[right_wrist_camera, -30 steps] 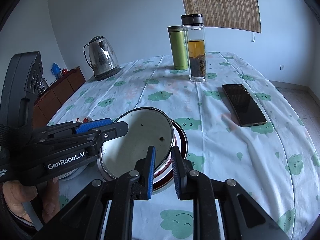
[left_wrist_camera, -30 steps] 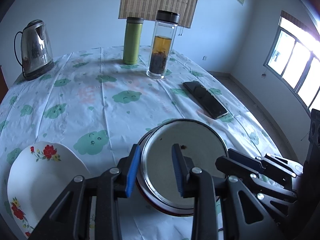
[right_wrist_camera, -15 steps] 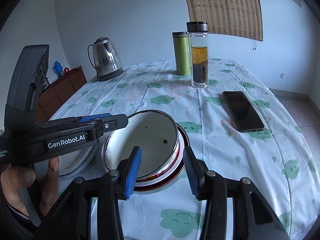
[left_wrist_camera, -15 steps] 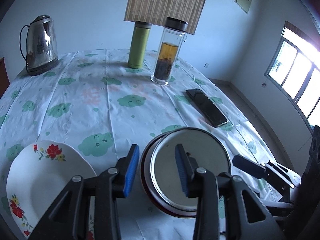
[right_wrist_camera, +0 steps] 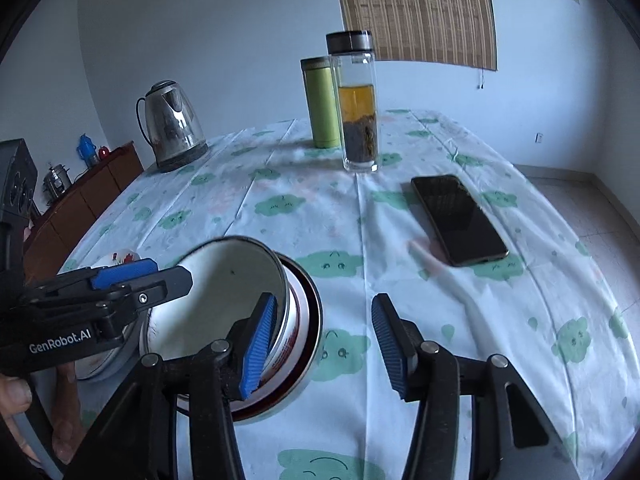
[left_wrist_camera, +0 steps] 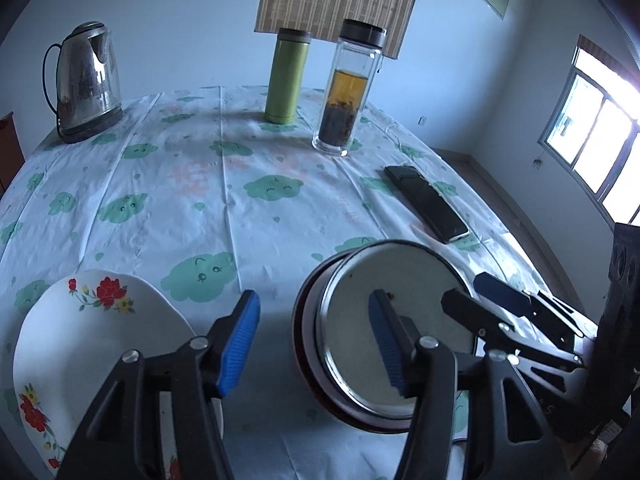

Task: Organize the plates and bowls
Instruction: 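Open both grippers and release the white enamel bowl in the pink bowl, then grasp the rim of the nested bowl stack with both grippers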

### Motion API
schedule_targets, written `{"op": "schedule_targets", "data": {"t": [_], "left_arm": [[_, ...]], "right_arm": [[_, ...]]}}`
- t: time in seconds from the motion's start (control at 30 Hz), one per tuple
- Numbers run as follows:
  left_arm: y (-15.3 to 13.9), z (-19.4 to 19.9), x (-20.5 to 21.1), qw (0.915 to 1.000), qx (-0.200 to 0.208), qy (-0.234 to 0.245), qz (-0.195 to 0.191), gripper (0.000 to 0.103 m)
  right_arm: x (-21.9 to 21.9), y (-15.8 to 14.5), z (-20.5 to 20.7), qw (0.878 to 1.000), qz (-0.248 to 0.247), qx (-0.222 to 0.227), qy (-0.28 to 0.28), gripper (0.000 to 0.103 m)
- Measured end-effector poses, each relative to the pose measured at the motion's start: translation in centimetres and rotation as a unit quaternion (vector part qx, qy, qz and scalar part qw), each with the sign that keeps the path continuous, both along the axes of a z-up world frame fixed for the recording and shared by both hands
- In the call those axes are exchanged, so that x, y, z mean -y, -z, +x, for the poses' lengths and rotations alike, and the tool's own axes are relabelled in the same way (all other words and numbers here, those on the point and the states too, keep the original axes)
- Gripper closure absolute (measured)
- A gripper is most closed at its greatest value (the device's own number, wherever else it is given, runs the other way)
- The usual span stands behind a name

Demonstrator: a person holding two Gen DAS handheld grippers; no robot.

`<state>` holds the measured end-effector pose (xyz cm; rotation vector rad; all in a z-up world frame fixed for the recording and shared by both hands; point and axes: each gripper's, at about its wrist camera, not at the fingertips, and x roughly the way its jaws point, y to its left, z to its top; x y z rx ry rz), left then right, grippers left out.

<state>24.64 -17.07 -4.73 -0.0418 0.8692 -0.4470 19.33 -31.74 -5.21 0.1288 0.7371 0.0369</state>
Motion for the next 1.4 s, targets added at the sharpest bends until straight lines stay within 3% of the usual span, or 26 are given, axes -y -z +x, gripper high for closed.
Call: {"op": "schedule_targets", "data": {"t": [0.43,0.67,1.0,1.4], "left_arm": [[1.3,0.2,0.2,0.9997,-0.024,0.004,0.008,0.046],[2.1,0.5,0.2,0.9989,-0.046,0.009,0.005,0.058],[2.6,0.4,0.6,0.9978,-0.062,0.024,-0.001,0.058],[3.0,0.0,1.2,0.9982,-0.051,0.023,0.018,0.062]], "right_arm": [[0.8,0.5,-0.5,0.999,0.039,-0.007,-0.007,0.05],[0.4,0.9,-0.4,0.998,0.052,-0.016,-0.023,0.049],[-0.8,1.4,-0.4,0.997,0.058,-0.031,-0.044,0.05],[-1.1,1.5,-0.4,0.998,0.039,-0.029,-0.026,0.063]]}}
